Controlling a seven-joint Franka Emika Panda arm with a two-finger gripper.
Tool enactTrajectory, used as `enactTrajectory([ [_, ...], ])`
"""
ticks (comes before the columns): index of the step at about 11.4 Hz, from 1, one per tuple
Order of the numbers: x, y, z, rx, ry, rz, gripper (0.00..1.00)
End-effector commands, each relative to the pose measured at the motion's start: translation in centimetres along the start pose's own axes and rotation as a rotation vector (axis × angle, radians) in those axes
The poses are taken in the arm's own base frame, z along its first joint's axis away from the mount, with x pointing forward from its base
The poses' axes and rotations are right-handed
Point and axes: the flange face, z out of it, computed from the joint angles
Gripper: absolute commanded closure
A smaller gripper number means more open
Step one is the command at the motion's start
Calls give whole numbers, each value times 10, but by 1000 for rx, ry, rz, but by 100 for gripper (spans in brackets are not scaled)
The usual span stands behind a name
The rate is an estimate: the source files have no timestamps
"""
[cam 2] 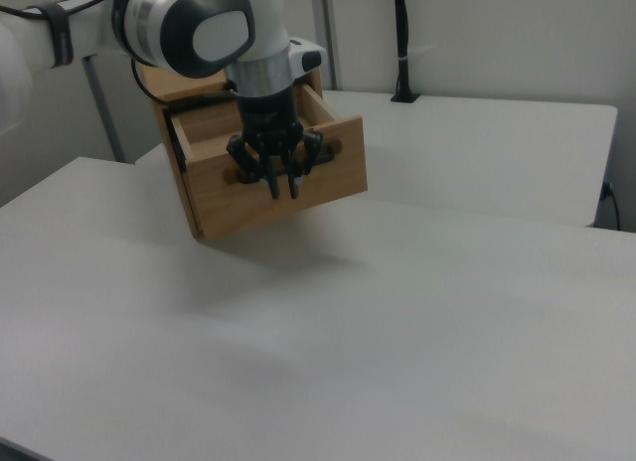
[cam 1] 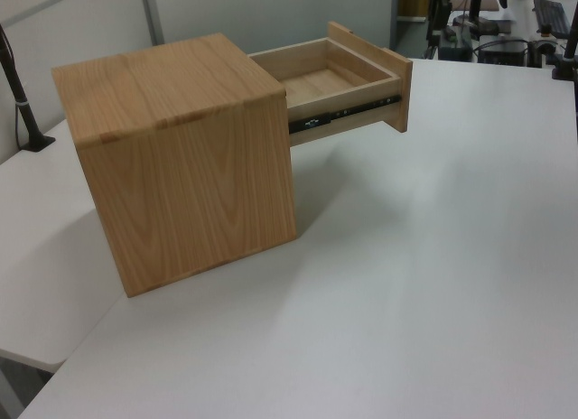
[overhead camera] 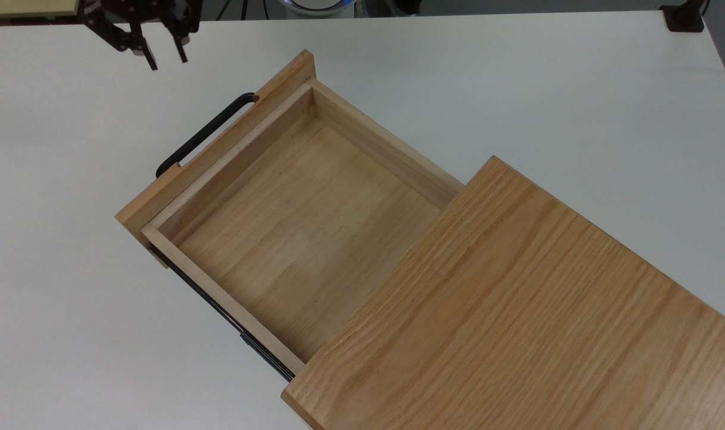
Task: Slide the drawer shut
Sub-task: 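Lower the gripper toward the black handle of the open drawer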
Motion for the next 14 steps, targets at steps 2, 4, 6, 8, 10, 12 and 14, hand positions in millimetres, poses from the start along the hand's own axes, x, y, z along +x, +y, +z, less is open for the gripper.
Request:
enactTrajectory([
  [2,26,18,25,20,22,-264,100],
  [4,45,13,31,11,25,-349,100],
  [6,62,1,31,2,34,-389,100],
  [8,75,-11,29,-15,71,-409,100],
  [10,90,-20,39,-14,100,-416,100],
  [12,101,-24,53,-19,110,-417,100],
  [14,111,-28,58,15,181,-342,100],
])
